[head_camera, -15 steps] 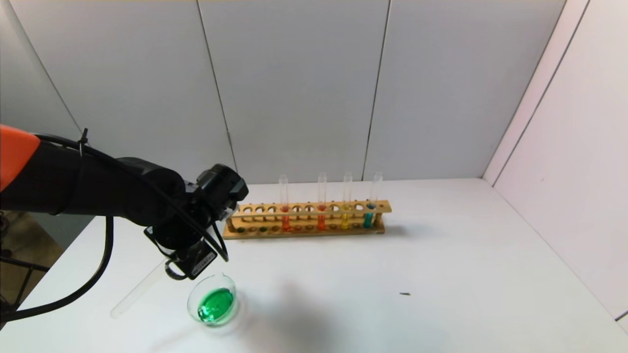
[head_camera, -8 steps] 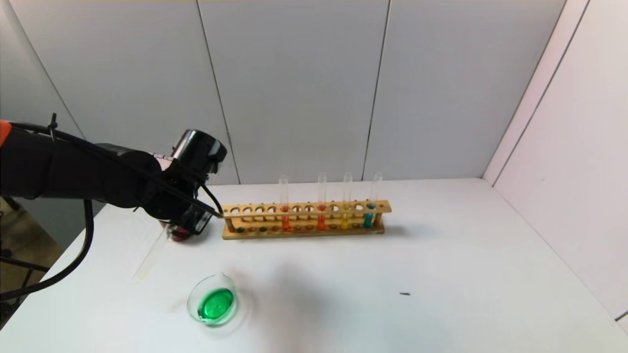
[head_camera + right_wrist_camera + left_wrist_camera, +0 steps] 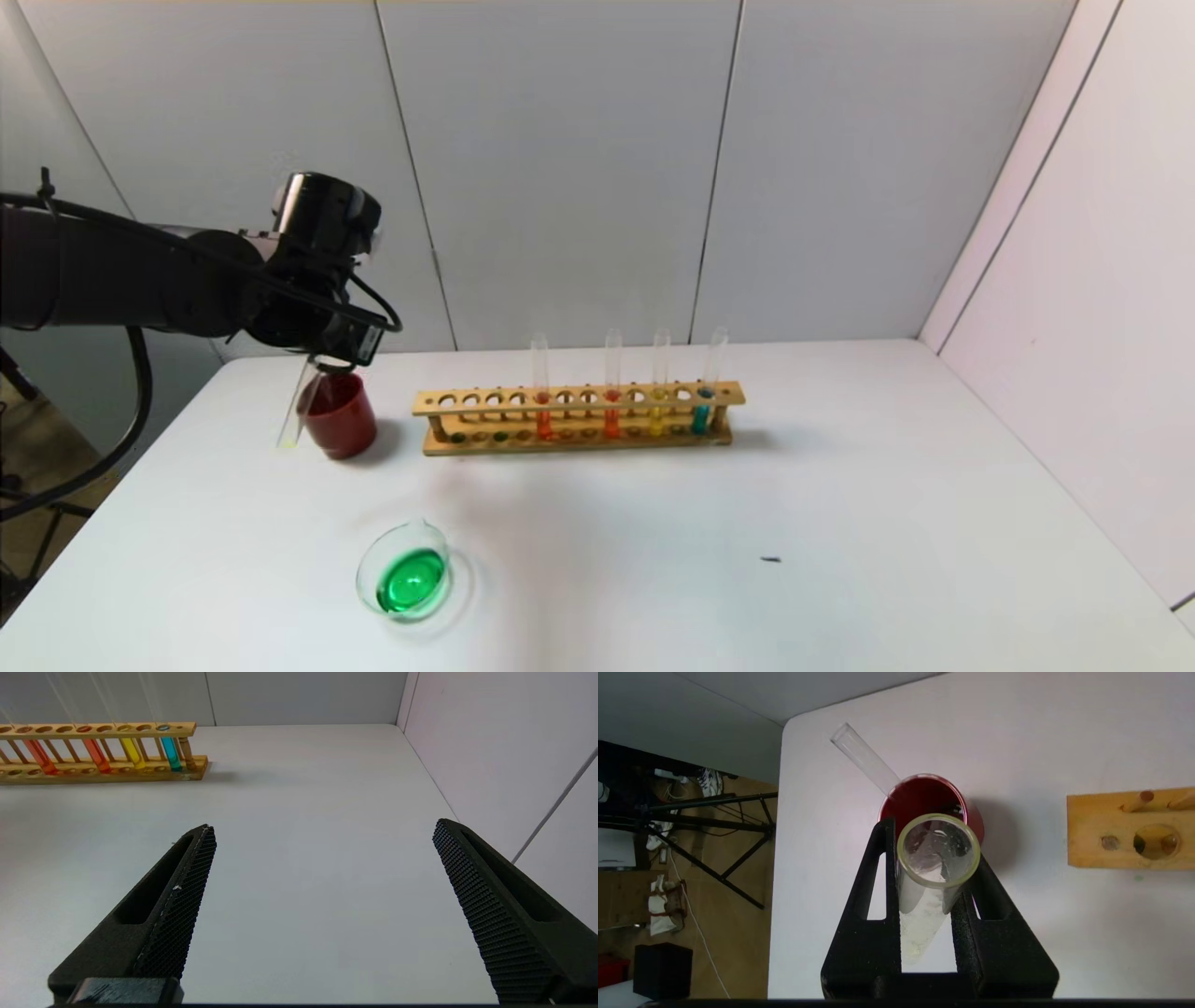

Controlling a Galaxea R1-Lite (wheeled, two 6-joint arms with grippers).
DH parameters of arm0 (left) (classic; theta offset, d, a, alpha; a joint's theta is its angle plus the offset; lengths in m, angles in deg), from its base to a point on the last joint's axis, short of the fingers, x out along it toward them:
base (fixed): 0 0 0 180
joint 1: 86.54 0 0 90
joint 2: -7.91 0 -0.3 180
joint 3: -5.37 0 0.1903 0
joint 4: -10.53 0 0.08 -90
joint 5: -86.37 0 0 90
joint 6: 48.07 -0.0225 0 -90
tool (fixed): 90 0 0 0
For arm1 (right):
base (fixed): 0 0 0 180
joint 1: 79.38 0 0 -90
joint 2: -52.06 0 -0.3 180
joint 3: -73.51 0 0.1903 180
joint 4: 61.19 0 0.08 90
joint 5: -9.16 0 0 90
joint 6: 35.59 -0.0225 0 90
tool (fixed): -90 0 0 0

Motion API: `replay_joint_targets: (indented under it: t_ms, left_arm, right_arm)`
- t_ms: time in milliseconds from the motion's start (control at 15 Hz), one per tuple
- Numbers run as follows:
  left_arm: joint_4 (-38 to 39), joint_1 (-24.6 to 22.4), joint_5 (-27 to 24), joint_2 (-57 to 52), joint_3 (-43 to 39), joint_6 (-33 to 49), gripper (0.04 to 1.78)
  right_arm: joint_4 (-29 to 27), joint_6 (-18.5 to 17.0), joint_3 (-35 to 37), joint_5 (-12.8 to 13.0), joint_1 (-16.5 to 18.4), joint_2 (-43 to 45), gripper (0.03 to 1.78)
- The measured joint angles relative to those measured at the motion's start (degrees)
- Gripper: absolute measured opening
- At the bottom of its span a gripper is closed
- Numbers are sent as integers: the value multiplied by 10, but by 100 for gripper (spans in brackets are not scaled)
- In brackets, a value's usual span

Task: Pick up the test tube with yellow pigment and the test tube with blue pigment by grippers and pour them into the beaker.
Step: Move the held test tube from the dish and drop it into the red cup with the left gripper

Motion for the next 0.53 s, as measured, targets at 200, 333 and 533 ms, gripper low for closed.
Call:
replay_joint_targets:
  t_ms: [200, 333, 533]
  left_arm:
    - [7, -10, 1, 12, 50, 23, 35]
    - [10, -17, 2, 25, 76, 46, 35]
    - [49, -33, -2, 50, 99, 50, 35]
  right_arm:
    - [0, 0, 0, 0, 0, 0, 170]
    - [0, 0, 0, 0, 0, 0, 170]
    - [0, 0, 0, 0, 0, 0, 170]
